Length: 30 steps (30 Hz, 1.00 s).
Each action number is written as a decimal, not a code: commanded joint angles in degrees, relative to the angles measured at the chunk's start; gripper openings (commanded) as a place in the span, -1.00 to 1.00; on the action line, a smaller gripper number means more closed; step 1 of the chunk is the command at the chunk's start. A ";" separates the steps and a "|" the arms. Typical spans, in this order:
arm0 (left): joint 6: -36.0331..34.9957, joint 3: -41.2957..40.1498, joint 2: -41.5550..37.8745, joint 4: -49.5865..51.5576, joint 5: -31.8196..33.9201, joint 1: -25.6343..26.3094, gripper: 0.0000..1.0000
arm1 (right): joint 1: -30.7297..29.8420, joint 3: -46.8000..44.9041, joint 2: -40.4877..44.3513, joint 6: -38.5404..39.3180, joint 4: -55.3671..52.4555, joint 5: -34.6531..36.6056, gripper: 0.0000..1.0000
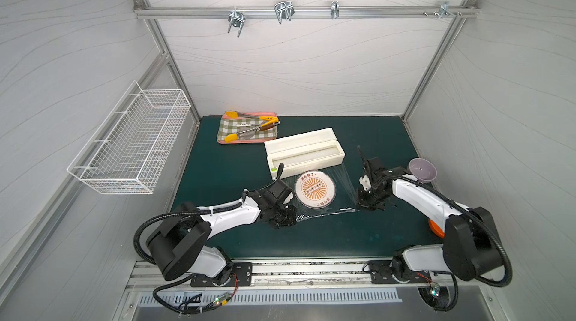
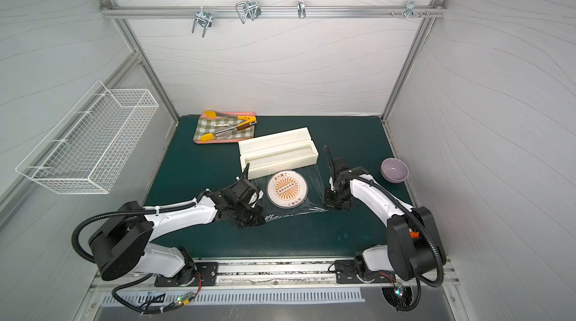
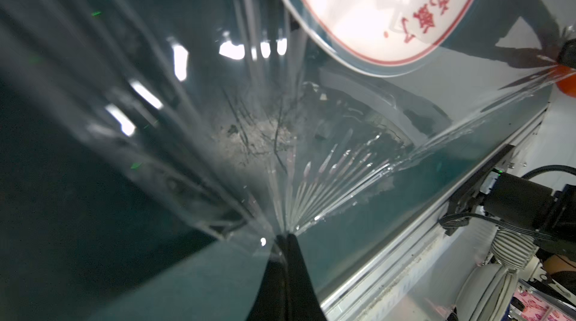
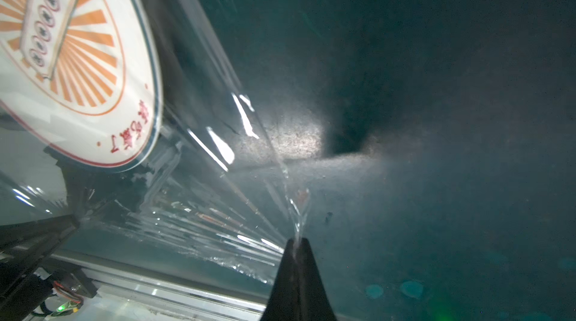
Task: Wrap the plate with plastic wrap
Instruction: Cover the plate with plastic wrap.
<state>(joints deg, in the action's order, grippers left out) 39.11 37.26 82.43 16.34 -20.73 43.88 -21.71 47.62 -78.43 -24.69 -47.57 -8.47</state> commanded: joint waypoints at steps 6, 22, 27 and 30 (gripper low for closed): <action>-1.19 4.01 6.69 2.67 5.26 0.70 -1.00 | -0.18 0.26 -4.74 -0.12 0.75 5.70 -1.00; -0.64 10.13 15.79 10.71 18.54 -5.51 -1.00 | 0.27 4.91 -16.44 -3.54 13.25 8.46 -1.00; -2.43 13.89 19.65 9.86 19.50 -7.60 -1.00 | 0.26 6.12 -19.62 -5.73 19.05 9.28 -1.00; -3.23 14.83 21.28 9.25 20.17 -9.20 -1.00 | 0.25 7.40 -21.36 -6.59 21.81 10.64 -1.00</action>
<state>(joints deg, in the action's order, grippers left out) 37.67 53.52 98.45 25.06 -13.58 37.52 -21.78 54.87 -96.64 -29.15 -31.62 -2.09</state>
